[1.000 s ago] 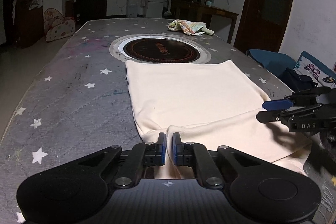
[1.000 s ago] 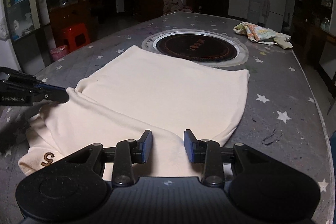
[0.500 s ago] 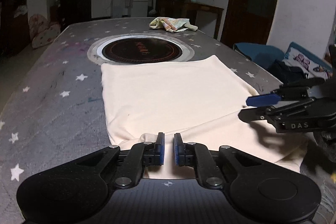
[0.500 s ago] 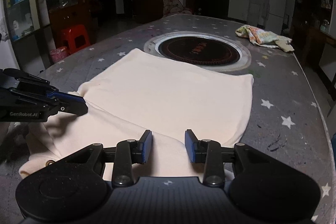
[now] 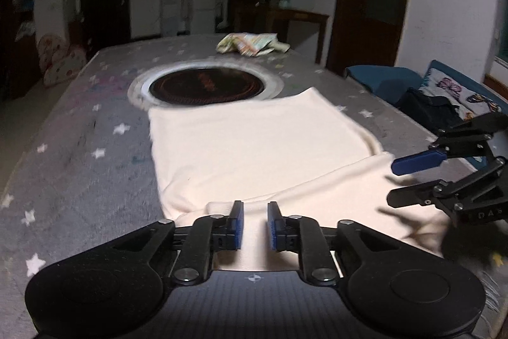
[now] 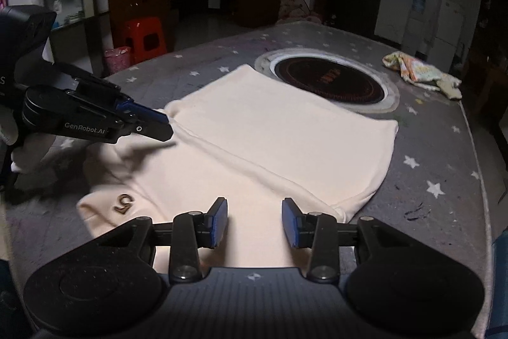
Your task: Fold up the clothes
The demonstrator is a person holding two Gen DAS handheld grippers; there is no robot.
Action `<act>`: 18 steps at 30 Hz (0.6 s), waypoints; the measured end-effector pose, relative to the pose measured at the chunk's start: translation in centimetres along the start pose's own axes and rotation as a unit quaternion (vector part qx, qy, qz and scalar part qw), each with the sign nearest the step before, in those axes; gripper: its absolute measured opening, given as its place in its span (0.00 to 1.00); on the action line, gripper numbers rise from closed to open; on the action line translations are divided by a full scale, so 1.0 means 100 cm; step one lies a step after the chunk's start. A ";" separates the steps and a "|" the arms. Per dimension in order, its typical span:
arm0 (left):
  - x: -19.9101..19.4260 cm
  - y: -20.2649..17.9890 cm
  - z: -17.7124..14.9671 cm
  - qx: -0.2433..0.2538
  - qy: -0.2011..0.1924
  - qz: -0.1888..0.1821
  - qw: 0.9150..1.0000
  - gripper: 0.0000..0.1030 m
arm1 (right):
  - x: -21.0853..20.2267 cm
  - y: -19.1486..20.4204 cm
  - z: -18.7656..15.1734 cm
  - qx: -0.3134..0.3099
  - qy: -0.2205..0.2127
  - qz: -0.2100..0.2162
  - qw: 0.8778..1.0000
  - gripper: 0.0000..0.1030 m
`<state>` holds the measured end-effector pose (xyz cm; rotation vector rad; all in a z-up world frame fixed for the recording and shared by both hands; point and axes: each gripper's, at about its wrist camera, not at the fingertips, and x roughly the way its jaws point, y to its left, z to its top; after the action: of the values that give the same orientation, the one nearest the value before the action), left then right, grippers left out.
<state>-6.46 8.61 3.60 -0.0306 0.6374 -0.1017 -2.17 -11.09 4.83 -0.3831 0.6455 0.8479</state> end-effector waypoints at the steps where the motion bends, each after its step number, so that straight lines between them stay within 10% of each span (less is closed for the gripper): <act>1: -0.004 -0.004 0.000 0.007 -0.003 -0.007 1.000 0.20 | -0.005 0.002 -0.001 -0.004 -0.003 0.000 1.000 0.37; 18: -0.032 -0.005 -0.018 0.019 0.015 -0.047 0.999 0.34 | -0.016 -0.007 -0.027 0.020 0.033 -0.009 0.999 0.38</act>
<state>-10.15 8.49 4.13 -0.0227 0.6649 -0.2047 -3.35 -13.92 3.88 -0.3815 0.7175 0.8078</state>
